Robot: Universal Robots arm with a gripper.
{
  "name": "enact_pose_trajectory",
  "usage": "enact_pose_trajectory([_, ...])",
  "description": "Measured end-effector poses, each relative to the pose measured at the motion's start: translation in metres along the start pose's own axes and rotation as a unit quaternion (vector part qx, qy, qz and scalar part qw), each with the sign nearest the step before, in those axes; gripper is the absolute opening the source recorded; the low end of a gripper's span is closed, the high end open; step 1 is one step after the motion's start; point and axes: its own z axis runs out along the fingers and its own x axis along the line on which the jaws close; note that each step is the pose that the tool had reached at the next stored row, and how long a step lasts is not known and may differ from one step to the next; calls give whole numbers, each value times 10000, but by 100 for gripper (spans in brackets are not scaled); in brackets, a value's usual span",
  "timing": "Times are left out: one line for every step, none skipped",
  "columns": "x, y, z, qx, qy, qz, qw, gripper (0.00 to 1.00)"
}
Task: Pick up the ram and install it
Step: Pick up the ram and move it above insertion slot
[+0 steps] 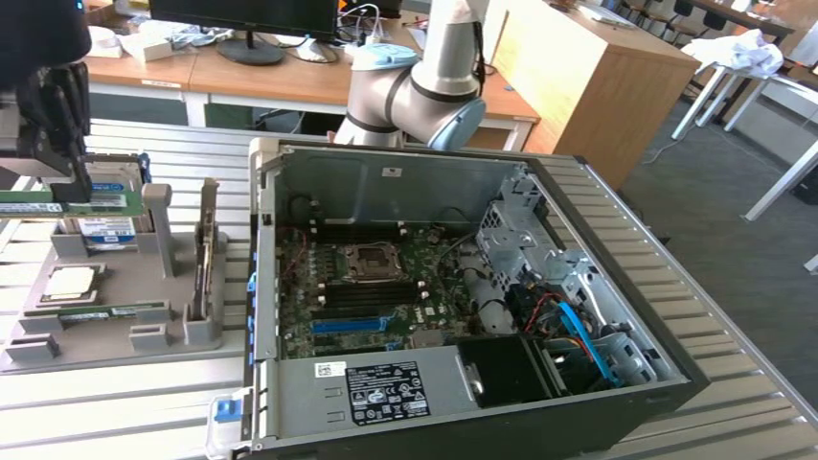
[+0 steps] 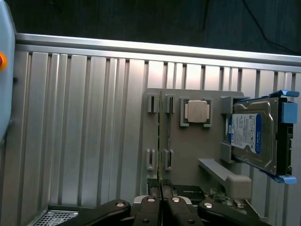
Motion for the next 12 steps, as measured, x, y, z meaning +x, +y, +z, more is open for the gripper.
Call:
enact_pose_trajectory([1,-15,0,0,0,0,10000,12])
enact_pose_trajectory([2,-32,0,0,0,0,10000,12])
enact_pose_trajectory([3,-50,-1,0,0,0,10000,12])
enact_pose_trajectory([3,-66,-1,0,0,0,10000,12])
enact_pose_trajectory([4,-81,-1,0,0,0,10000,12])
enact_pose_trajectory([4,-96,-2,0,0,0,10000,12])
enact_pose_trajectory([5,-110,-2,0,0,0,10000,12])
enact_pose_trajectory([6,-123,-2,0,0,0,10000,12])
enact_pose_trajectory([7,-136,-2,0,0,0,10000,12])
enact_pose_trajectory([7,-149,-2,0,0,0,10000,12])
enact_pose_trajectory([8,-162,-3,0,0,0,10000,12])
enact_pose_trajectory([8,-174,-3,0,0,0,10000,12])
